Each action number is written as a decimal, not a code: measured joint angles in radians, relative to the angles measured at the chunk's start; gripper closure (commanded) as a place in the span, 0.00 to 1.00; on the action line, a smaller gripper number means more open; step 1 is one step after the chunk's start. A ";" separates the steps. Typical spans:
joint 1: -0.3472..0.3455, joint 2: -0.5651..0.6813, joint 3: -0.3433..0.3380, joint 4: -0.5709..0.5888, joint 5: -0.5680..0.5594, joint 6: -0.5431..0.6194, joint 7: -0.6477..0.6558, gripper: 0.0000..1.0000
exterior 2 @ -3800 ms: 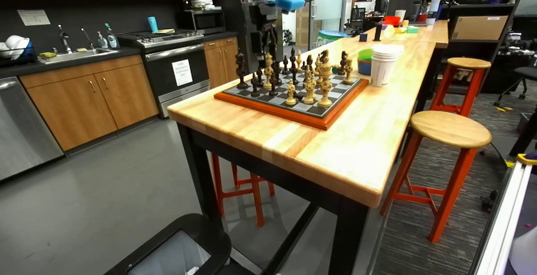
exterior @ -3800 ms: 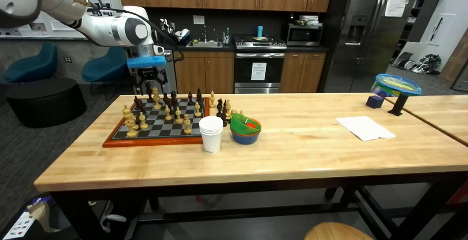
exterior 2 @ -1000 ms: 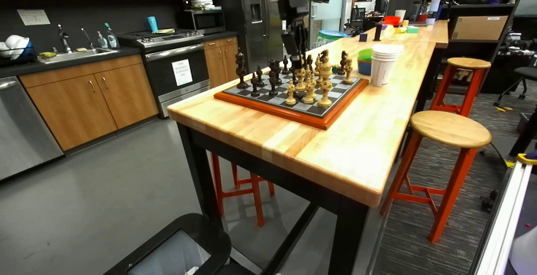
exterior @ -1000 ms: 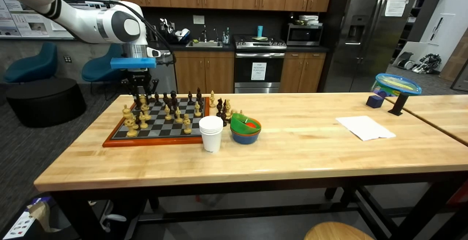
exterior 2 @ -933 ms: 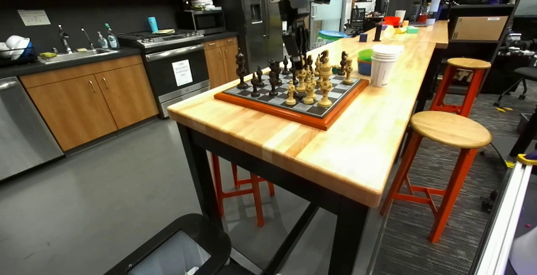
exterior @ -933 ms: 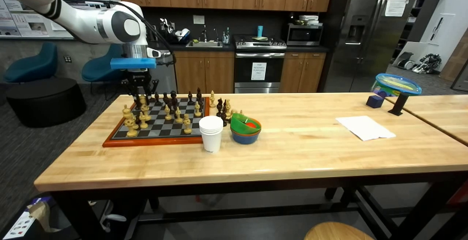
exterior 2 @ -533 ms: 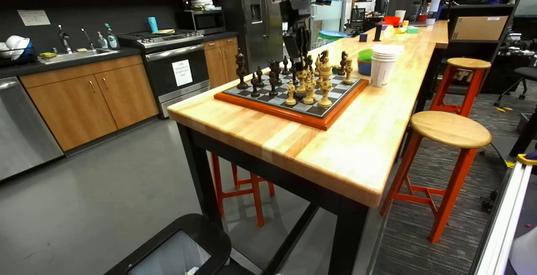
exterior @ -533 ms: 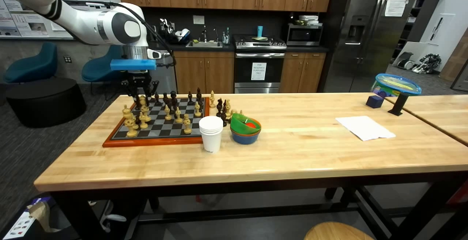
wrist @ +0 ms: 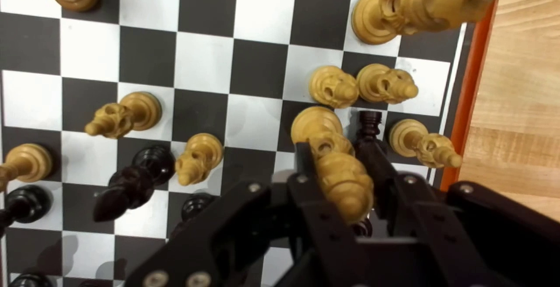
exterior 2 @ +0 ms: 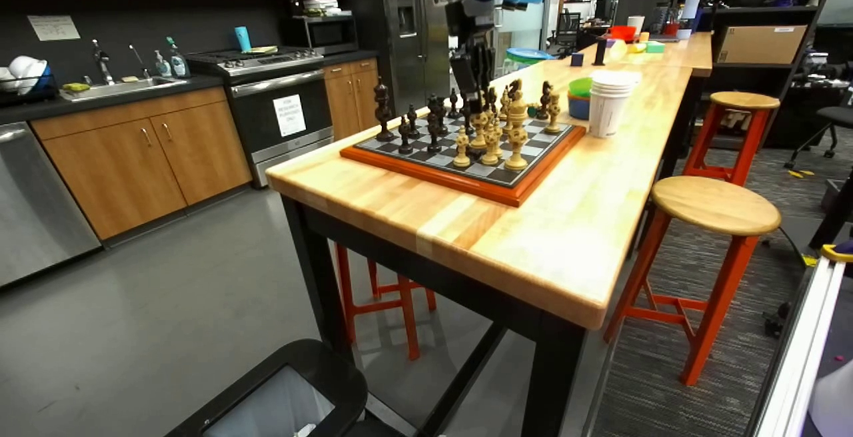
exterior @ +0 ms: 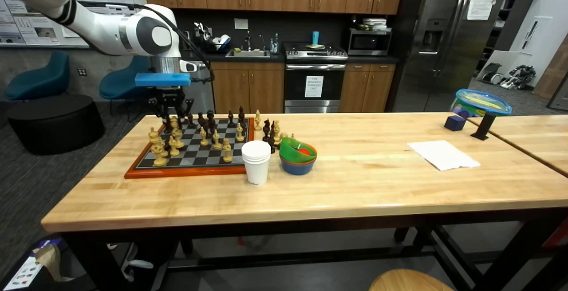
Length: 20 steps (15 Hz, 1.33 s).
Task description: Move one black and one yellow chess piece forward on the chess board
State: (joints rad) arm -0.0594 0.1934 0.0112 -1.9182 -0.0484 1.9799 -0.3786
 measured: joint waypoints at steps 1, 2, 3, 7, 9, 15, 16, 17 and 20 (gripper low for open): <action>0.000 0.000 -0.002 -0.003 0.000 0.006 0.000 0.92; 0.000 0.000 -0.003 -0.005 0.001 0.012 0.000 0.92; 0.000 0.000 -0.003 -0.008 0.002 0.018 0.000 0.92; 0.000 0.000 -0.003 -0.014 0.011 0.032 0.000 0.92; 0.000 0.000 -0.003 -0.016 0.012 0.039 0.000 0.92; 0.000 0.000 -0.004 -0.017 0.012 0.051 0.000 0.86; 0.000 0.000 -0.004 -0.017 0.012 0.053 0.000 0.44; 0.000 0.000 -0.004 -0.017 0.012 0.056 0.000 0.43; 0.000 0.000 -0.006 -0.018 0.012 0.062 0.000 0.28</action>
State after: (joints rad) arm -0.0599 0.1936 0.0052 -1.9357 -0.0365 2.0419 -0.3791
